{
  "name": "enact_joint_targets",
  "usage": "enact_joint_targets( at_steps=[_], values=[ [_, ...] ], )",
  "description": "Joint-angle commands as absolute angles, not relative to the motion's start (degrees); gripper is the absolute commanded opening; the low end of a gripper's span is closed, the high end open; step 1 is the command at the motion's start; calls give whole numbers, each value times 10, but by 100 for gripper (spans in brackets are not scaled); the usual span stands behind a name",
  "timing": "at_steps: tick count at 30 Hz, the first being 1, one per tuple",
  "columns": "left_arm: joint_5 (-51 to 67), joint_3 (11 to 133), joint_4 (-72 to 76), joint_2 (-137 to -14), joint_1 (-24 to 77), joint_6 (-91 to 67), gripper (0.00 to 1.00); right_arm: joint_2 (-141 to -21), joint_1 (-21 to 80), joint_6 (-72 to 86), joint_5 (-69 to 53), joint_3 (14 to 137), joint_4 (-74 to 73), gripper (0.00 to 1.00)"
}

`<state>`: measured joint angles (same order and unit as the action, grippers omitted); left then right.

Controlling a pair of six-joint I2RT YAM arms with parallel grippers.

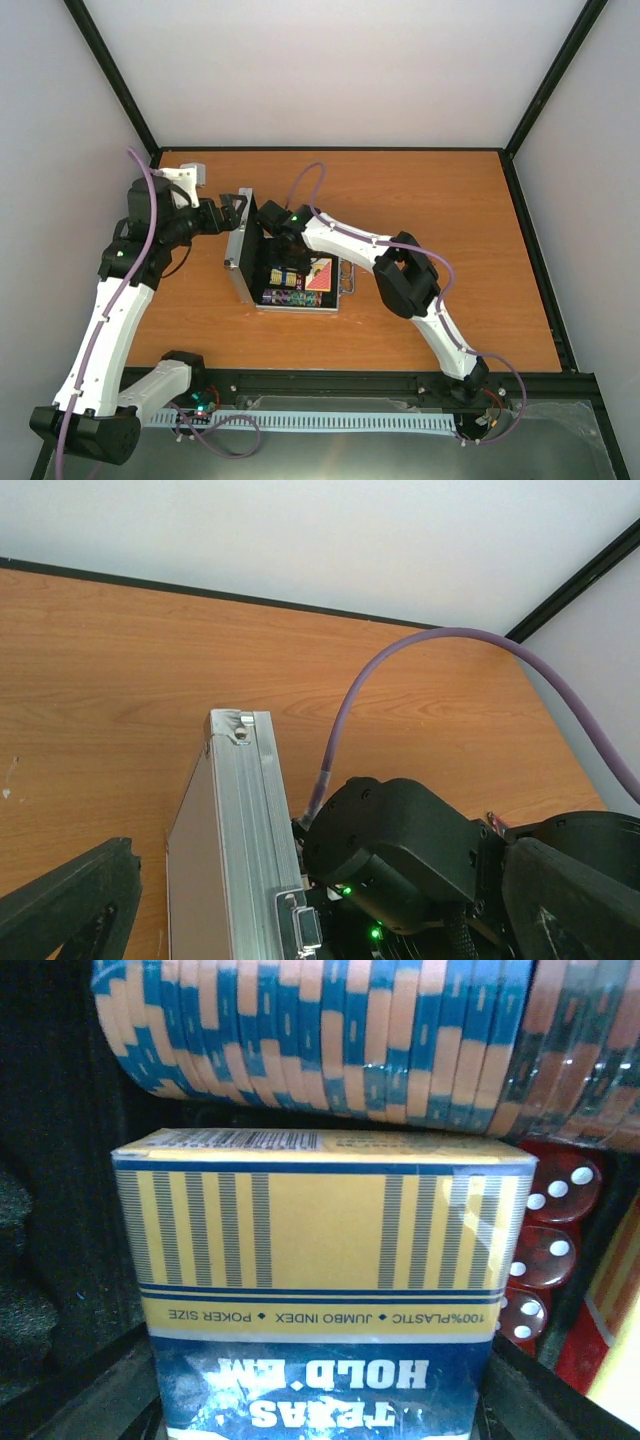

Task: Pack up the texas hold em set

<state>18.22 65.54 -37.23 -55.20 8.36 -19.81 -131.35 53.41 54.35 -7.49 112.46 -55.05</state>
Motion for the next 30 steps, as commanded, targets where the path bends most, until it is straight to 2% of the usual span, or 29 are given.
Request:
enact_joint_targets(
  at_steps=[1, 5, 11, 19, 24, 28, 30],
  values=[
    [182, 650, -364, -541, 82, -198, 100, -1322, 539, 562, -74, 1140, -556, 57],
    [186, 649, -363, -544, 82, -199, 100, -1329, 539, 571, -78, 1142, -550, 62],
    [176, 659, -370, -542, 82, -194, 100, -1322, 539, 573, -65, 1149, -555, 79],
    [171, 667, -375, -541, 82, -194, 100, -1289, 542, 555, -2, 1151, -562, 85],
    [163, 676, -381, -543, 82, -191, 100, -1234, 542, 526, 79, 1131, -562, 81],
    [162, 679, -384, -545, 82, -192, 100, -1194, 538, 476, 102, 1086, -514, 67],
    [162, 683, -386, -547, 82, -194, 100, -1189, 527, 444, 68, 1062, -487, 59]
  ],
)
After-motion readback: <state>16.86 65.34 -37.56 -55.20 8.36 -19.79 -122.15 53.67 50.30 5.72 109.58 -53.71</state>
